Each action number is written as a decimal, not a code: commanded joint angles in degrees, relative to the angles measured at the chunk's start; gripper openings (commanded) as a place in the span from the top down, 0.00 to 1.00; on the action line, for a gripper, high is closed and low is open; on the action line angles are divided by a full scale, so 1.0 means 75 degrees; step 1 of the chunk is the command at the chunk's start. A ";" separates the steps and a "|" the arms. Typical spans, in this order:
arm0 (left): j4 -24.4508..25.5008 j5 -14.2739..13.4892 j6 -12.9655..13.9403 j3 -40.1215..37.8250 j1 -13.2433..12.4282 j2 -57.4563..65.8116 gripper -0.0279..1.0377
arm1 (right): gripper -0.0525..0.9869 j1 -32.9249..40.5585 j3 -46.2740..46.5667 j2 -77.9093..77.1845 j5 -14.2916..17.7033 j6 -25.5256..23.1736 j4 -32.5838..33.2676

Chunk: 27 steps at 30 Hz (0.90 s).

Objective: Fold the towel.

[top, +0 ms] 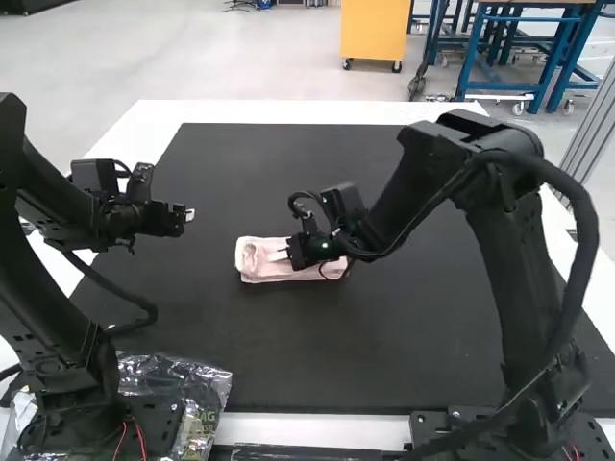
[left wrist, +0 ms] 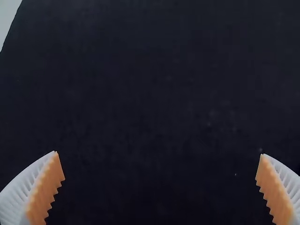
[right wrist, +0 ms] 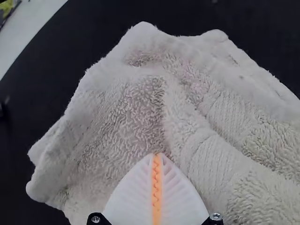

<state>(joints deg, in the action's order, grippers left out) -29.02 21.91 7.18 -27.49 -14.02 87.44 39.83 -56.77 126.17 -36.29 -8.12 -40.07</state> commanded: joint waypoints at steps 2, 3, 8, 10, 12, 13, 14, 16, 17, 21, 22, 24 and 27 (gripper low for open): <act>-0.0081 0.0032 -0.0067 -0.0027 -0.0017 0.0060 0.07 | 0.97 -0.0026 -0.0012 0.0322 -0.0235 0.0110 -0.0223; -0.0081 0.0032 -0.0067 -0.0027 -0.0017 0.0060 0.07 | 0.97 -0.0003 -0.0012 0.0416 -0.0235 0.0110 -0.0293; -0.0163 0.0043 -0.0266 -0.0120 -0.0017 0.0013 0.07 | 0.97 -0.0073 -0.0012 0.0486 -0.0247 -0.0007 -0.0317; -0.0163 0.0043 -0.0371 -0.0226 -0.0006 -0.0057 0.07 | 0.97 -0.0190 -0.0036 0.0123 -0.0294 -0.0183 -0.0317; -0.0139 0.0020 -0.0559 -0.0390 0.0088 -0.0174 0.07 | 0.97 -0.0389 -0.0047 -0.0369 -0.0294 -0.0288 -0.0282; -0.0081 0.0020 -0.0653 -0.0495 0.0170 -0.0233 0.07 | 0.97 -0.0483 -0.0059 -0.0604 -0.0294 -0.0394 -0.0211; 0.0001 0.0008 -0.0700 -0.0613 0.0252 -0.0326 0.07 | 0.97 -0.0577 -0.0106 -0.0873 -0.0294 -0.0453 -0.0094; 0.0236 0.0008 -0.0828 -0.0882 0.0440 -0.0526 0.07 | 0.97 -0.0788 -0.0211 -0.1518 -0.0282 -0.0535 0.0304; 0.0330 0.0008 -0.0946 -0.1023 0.0534 -0.0643 0.07 | 0.97 -0.0893 -0.0258 -0.1846 -0.0282 -0.0617 0.0445; 0.0904 -0.0039 -0.1297 -0.1644 0.0932 -0.1147 0.07 | 0.97 -0.1303 -0.0399 -0.3264 -0.0282 -0.0804 0.1066; 0.1056 -0.0050 -0.1332 -0.1796 0.1049 -0.1287 0.07 | 0.97 -0.1409 -0.0411 -0.3627 -0.0282 -0.0804 0.1253; 0.1349 -0.0132 -0.1414 -0.2078 0.1295 -0.1592 0.07 | 0.91 -0.1632 -0.0411 -0.4342 -0.0282 -0.0863 0.1582; 0.1701 -0.0285 -0.1508 -0.2347 0.1623 -0.2131 0.07 | 0.57 -0.1960 -0.0329 -0.5420 -0.0130 -0.0863 0.2074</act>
<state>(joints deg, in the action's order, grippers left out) -16.99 20.97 -2.11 -42.50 -3.55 75.11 26.98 -58.94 91.31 -37.87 -13.74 -25.65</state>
